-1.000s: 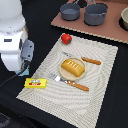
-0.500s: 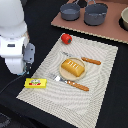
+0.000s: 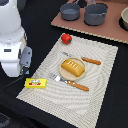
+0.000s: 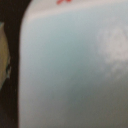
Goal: Interact with the objects in diverse but meaningful ways.
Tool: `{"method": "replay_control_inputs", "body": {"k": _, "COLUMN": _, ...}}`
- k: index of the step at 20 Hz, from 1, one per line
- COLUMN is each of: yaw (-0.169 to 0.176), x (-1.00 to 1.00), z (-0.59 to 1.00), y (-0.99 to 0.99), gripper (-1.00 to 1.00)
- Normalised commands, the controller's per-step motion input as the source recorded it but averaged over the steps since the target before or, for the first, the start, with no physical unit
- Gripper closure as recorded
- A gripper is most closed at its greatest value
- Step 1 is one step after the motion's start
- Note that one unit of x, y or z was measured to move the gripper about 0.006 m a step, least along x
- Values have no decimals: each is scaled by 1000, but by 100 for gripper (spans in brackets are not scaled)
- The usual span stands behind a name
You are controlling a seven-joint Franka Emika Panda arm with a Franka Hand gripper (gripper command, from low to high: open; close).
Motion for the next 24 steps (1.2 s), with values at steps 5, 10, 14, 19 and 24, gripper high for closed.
{"method": "replay_control_inputs", "body": {"k": 5, "yaw": 4, "x": -201, "z": 0, "y": -77, "gripper": 100}}
{"method": "replay_control_inputs", "body": {"k": 10, "yaw": 3, "x": -62, "z": 46, "y": -1, "gripper": 100}}
{"method": "replay_control_inputs", "body": {"k": 14, "yaw": 5, "x": 39, "z": 206, "y": 91, "gripper": 100}}
{"method": "replay_control_inputs", "body": {"k": 19, "yaw": 27, "x": 653, "z": 782, "y": 759, "gripper": 100}}
{"method": "replay_control_inputs", "body": {"k": 24, "yaw": 6, "x": 921, "z": 874, "y": 794, "gripper": 100}}
